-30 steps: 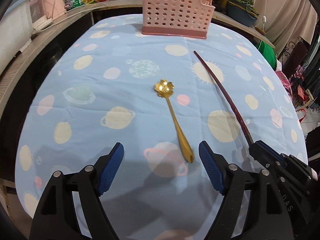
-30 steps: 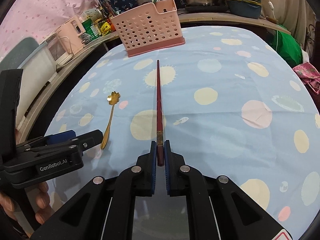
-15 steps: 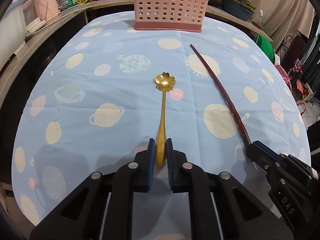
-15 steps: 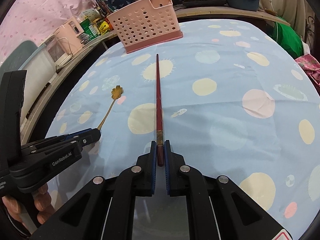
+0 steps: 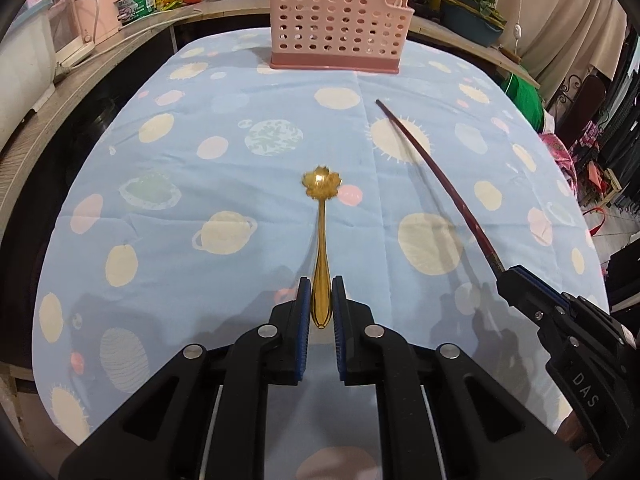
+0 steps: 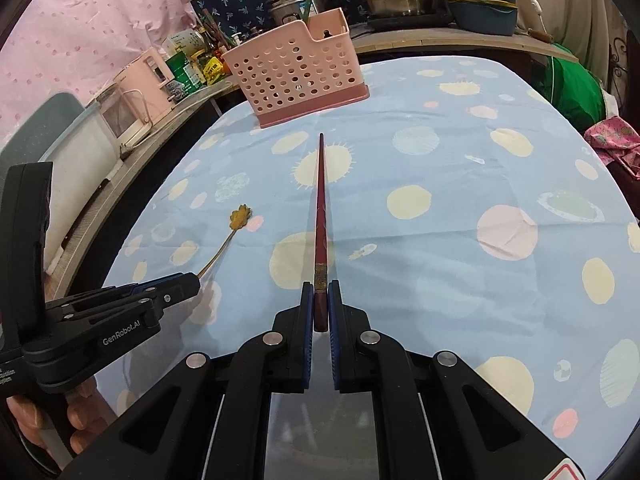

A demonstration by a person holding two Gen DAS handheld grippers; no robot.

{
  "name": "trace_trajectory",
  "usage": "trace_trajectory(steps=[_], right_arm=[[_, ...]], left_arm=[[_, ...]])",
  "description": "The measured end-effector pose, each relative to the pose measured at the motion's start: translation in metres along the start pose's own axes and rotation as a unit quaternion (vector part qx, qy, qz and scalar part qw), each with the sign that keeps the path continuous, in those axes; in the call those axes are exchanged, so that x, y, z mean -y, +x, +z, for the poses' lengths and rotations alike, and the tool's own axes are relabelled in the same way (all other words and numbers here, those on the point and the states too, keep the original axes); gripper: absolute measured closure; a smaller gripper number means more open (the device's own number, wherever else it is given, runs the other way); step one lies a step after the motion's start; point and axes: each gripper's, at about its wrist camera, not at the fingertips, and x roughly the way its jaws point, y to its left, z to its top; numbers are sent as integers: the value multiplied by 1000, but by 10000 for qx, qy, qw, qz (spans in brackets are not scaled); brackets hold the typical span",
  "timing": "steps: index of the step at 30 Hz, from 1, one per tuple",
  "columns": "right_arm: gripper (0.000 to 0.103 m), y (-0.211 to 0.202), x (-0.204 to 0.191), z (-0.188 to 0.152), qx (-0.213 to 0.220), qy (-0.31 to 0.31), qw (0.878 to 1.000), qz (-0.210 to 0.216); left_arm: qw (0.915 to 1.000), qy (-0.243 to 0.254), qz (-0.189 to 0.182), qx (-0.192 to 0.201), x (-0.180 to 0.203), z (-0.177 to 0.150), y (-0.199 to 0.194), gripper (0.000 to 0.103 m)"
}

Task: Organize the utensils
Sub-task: 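Grasp the gold spoon with the left tool while the right tool grasps the dark red chopstick, then carry the gold spoon and dark red chopstick to the pink basket and release them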

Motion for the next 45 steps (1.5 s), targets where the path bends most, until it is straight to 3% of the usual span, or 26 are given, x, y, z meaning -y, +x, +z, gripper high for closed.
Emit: trace_trajectory(steps=[12, 15, 19, 45], right_arm=[[96, -48, -1, 39, 658, 81, 9976, 207], [96, -58, 0, 51, 797, 183, 9962, 305], [96, -67, 2, 65, 958, 282, 9942, 387], [96, -94, 7, 154, 1810, 338, 9808, 641]], left_arm=[[9982, -173, -143, 558, -9, 31, -49, 94], [9972, -236, -184, 679, -11, 41, -59, 102], [9962, -261, -155, 813, -15, 51, -64, 102], [9893, -477, -583, 1247, -29, 124, -97, 102]])
